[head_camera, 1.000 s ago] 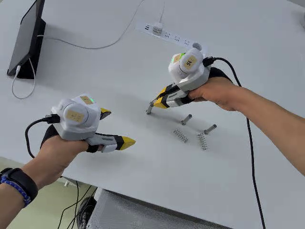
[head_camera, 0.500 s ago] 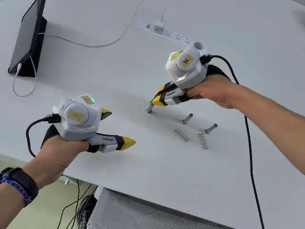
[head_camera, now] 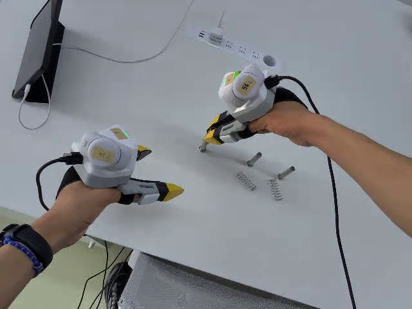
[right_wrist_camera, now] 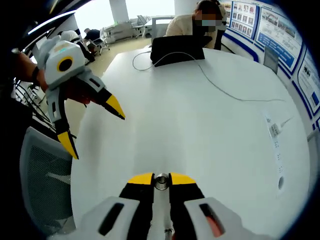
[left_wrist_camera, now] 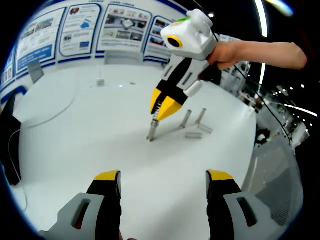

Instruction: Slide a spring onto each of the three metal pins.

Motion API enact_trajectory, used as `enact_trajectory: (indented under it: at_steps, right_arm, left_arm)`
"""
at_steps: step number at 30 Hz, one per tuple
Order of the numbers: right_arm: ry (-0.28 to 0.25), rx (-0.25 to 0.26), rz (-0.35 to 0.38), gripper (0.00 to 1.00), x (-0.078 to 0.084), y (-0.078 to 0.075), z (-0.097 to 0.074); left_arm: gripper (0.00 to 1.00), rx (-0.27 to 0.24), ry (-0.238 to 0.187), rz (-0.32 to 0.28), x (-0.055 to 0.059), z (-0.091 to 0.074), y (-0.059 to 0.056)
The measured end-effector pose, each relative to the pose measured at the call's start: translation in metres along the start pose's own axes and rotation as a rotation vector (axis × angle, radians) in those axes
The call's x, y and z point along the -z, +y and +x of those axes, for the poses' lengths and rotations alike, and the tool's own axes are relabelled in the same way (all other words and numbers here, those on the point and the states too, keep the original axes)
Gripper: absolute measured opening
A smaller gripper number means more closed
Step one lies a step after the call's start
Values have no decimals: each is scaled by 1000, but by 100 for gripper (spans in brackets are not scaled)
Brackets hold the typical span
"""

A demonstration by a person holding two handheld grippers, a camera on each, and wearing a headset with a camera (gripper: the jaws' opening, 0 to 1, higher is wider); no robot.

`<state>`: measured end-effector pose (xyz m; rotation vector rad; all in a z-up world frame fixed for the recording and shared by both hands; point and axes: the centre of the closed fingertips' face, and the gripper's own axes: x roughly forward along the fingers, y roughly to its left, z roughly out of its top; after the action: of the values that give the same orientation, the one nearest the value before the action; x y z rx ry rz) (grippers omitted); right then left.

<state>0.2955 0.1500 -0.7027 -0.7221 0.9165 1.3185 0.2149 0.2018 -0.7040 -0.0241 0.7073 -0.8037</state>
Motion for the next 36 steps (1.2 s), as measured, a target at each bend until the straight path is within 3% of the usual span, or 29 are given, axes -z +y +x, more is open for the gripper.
enact_trajectory:
  at_steps: [36]
  right_arm:
    - [41, -15, -7, 13, 19, 1, 32]
  left_arm:
    - [70, -6, 4, -12, 3, 1, -1]
